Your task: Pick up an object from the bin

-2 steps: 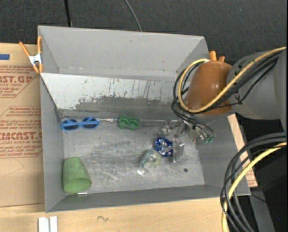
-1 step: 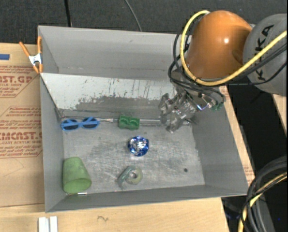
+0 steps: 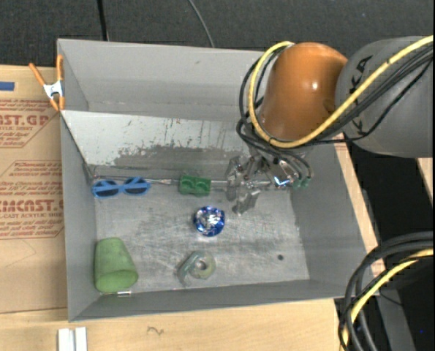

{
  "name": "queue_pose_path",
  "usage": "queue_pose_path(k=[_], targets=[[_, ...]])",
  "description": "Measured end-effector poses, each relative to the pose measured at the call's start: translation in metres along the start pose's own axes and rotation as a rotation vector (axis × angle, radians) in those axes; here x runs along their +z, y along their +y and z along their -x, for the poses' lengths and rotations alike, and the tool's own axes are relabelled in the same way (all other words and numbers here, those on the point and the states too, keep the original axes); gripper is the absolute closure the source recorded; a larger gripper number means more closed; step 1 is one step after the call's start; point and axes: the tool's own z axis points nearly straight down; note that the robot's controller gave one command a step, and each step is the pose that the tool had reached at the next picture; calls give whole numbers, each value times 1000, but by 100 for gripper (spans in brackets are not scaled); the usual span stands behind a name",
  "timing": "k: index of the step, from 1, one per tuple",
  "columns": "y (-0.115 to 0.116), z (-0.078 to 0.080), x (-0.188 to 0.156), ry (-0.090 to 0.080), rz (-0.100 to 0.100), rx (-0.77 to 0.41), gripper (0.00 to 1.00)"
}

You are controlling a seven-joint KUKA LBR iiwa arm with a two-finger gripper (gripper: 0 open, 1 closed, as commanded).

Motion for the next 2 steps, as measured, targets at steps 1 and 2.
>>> queue_pose_path(k=[1,2], targets=[[-1,1,-1,-3,-2,0,0],[16,6,119,0,0,-26,0]])
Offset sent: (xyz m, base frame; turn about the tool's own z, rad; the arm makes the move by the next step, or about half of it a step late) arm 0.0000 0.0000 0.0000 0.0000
